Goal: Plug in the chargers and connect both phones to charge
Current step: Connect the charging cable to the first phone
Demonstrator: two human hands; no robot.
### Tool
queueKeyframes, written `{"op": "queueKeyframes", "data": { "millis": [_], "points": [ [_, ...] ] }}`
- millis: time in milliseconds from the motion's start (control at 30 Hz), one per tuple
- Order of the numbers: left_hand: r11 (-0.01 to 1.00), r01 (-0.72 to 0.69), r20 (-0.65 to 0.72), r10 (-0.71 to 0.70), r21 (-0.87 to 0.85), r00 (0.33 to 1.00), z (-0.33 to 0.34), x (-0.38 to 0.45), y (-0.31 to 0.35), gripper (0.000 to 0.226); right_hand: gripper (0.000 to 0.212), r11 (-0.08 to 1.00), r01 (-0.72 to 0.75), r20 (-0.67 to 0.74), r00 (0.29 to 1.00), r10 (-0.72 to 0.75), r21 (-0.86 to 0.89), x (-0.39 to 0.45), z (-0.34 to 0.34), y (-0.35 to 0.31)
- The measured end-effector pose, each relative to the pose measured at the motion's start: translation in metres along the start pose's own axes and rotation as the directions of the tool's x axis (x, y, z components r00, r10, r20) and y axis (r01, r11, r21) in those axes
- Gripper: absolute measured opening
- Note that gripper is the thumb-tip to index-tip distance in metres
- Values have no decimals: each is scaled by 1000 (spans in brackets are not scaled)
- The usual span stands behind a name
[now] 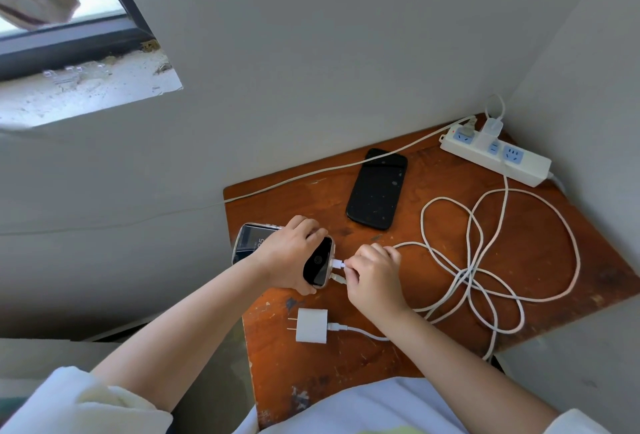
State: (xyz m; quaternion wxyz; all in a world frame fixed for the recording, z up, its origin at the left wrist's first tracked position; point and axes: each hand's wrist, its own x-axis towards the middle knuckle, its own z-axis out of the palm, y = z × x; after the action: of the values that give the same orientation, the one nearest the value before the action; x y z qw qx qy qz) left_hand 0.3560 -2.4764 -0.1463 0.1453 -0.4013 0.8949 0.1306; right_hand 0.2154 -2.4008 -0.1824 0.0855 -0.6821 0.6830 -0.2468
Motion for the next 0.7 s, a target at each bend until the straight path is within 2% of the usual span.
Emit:
{"op": "queueKeyframes", "data": {
  "millis": [100, 267, 433, 500, 567, 633, 700],
  "points": [
    [997, -38, 36, 36, 66, 999, -4, 9, -3, 89, 19, 999, 24, 55, 998, -22, -33, 8, 0, 4],
    [966, -99, 155, 63, 239, 986, -13, 38, -12, 90, 12, 997, 38, 226, 974, -23, -61, 24, -2, 14],
    [971, -39, 201, -9, 234, 980, -23, 59, -21, 90, 24, 999, 47, 356, 934, -38, -16, 18, -10, 35],
    [967, -36, 212, -18, 252, 977, -24, 64, -21, 89, 26, 999, 36, 358, 933, -26, -21, 9, -11, 43],
    [962, -42, 231, -23, 271, 973, -22, 66, -21, 89, 41, 998, 29, 398, 917, -1, -64, 2, -14, 51],
    [951, -59, 260, -24, 305, 965, -21, 63, -21, 92, 71, 990, 50, 485, 874, 19, -129, 0, -17, 58],
    [938, -79, 283, -21, 338, 959, -19, 58, -20, 96, 89, 985, 65, 548, 836, 33, -159, -4, -15, 65]
  ]
}}
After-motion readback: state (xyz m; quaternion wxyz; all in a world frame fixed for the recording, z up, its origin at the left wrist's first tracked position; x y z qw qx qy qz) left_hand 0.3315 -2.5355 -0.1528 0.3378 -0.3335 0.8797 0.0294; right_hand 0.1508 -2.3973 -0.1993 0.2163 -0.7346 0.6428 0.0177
